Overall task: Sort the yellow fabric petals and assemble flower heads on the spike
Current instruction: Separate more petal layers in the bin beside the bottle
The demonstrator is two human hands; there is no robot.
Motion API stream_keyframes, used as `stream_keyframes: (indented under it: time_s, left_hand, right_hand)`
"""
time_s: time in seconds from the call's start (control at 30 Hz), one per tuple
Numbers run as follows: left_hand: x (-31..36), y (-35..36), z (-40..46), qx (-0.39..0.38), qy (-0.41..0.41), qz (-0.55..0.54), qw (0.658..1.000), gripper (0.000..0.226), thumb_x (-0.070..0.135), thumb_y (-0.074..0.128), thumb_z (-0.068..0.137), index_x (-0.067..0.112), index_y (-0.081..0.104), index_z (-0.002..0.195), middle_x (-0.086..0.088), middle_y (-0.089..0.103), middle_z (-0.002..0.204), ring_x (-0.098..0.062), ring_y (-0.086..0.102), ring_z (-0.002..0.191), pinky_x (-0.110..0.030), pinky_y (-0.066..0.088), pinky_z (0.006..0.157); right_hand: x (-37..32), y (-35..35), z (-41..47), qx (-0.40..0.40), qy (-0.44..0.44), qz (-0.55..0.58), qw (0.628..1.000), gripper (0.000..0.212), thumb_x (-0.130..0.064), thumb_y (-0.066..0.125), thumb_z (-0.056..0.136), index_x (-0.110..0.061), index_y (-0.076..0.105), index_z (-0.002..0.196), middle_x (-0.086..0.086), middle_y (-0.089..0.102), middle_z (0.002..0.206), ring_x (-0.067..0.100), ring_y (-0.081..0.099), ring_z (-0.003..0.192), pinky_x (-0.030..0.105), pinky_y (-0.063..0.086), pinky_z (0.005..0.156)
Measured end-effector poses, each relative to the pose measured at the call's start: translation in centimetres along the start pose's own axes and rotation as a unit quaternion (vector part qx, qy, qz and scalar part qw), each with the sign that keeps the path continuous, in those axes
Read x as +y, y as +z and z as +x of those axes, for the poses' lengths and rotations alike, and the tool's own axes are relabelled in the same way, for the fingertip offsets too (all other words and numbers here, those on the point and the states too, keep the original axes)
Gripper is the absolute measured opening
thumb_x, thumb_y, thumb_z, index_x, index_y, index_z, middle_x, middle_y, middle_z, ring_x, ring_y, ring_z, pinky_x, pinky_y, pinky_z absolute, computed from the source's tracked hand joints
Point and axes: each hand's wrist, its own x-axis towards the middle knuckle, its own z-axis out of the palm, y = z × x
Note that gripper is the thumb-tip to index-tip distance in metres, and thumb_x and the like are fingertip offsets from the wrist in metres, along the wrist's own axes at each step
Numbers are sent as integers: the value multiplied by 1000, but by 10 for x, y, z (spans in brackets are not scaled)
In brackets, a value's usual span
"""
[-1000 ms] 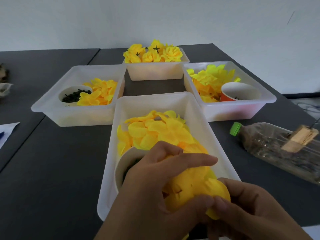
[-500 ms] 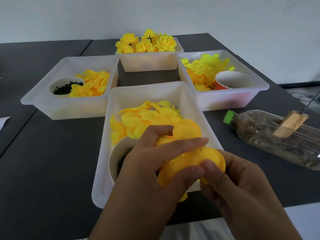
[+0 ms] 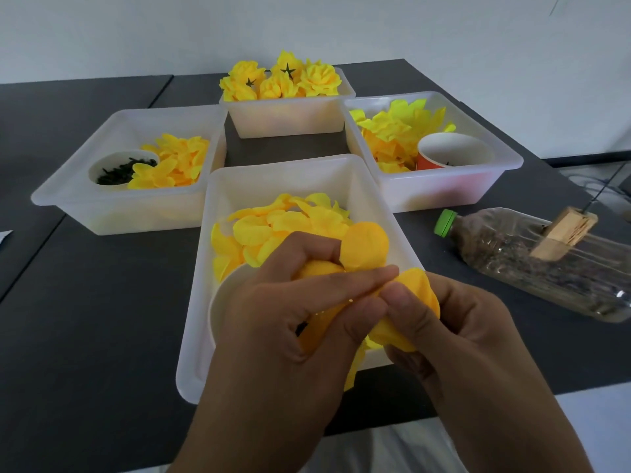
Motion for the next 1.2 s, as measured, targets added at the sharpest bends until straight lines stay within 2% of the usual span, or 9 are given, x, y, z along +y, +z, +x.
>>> stream_keyframes:
  time_s: [0.1, 0.17, 0.33, 0.53, 0.67, 0.8, 0.87, 1.0, 1.2]
  left_hand:
    - [2, 7, -2, 34, -31, -32, 998, 26, 55, 51, 80, 52, 69, 100, 22, 63, 105, -5, 61, 101, -25, 53, 74]
    - [5, 13, -5, 71, -62, -65, 993, 21, 54, 56, 79, 51, 70, 94, 21, 63, 100, -6, 61, 100, -23, 51, 71]
    - [6, 21, -5, 131, -126, -106, 978, 21, 43, 59, 78, 40, 75, 92, 16, 66, 97, -12, 61, 98, -40, 54, 76]
    - [1, 18, -4, 149, -174, -205, 951, 25, 40, 61, 80, 26, 78, 91, 12, 69, 98, -13, 63, 101, -46, 54, 85]
    - [-1, 16, -4, 139, -202, -249, 937, 22, 49, 66, 81, 31, 78, 89, 15, 70, 100, -6, 63, 100, -40, 52, 88]
    - [2, 13, -6, 131, -205, -258, 935, 20, 46, 63, 72, 49, 72, 90, 22, 69, 100, 1, 61, 99, -31, 49, 82]
    - [5, 11, -6, 135, -215, -271, 928, 15, 50, 77, 70, 50, 73, 85, 23, 69, 98, 1, 62, 97, -34, 50, 83]
    - [7, 9, -6, 152, -235, -286, 916, 27, 58, 57, 55, 53, 72, 77, 28, 69, 94, 6, 61, 92, -29, 47, 78]
    - [10, 10, -6, 156, -219, -271, 924, 26, 57, 56, 56, 55, 71, 78, 30, 68, 92, 8, 60, 94, -22, 44, 77]
  right_hand:
    - [-2, 4, 2, -1, -18, 19, 1000, 50, -56, 69, 66, -7, 70, 76, 35, 50, 74, 29, 48, 61, 34, 43, 57]
    - [-3, 8, 4, 8, -40, 11, 999, 48, -55, 67, 70, -8, 71, 77, 32, 53, 73, 34, 49, 62, 34, 44, 57]
    - [-5, 15, 6, 29, -100, -53, 993, 48, -52, 61, 83, -8, 62, 65, 6, 55, 57, 11, 49, 50, 12, 42, 48]
    - [-11, 8, 3, -30, -61, -75, 995, 26, -42, 57, 76, -21, 71, 79, -5, 69, 69, 6, 65, 63, 12, 49, 58]
    - [-16, 5, 2, -48, -32, -79, 995, 28, -40, 60, 64, -19, 72, 76, -1, 70, 67, 3, 64, 61, 10, 48, 57]
    - [-18, 5, 2, -39, -14, -106, 994, 35, -50, 58, 56, -19, 70, 66, 0, 68, 61, 2, 61, 54, 9, 48, 57]
    - [-19, 8, 1, -28, -22, -110, 993, 38, -51, 57, 56, -17, 70, 67, 0, 67, 58, 1, 60, 52, 7, 46, 57]
    - [-19, 12, -1, -14, -37, -121, 992, 44, -52, 57, 55, -13, 71, 71, 1, 69, 59, 2, 61, 50, 8, 47, 57]
    - [-18, 14, -1, -1, -35, -105, 994, 44, -52, 56, 55, -13, 70, 70, 1, 67, 56, 1, 60, 49, 6, 46, 55]
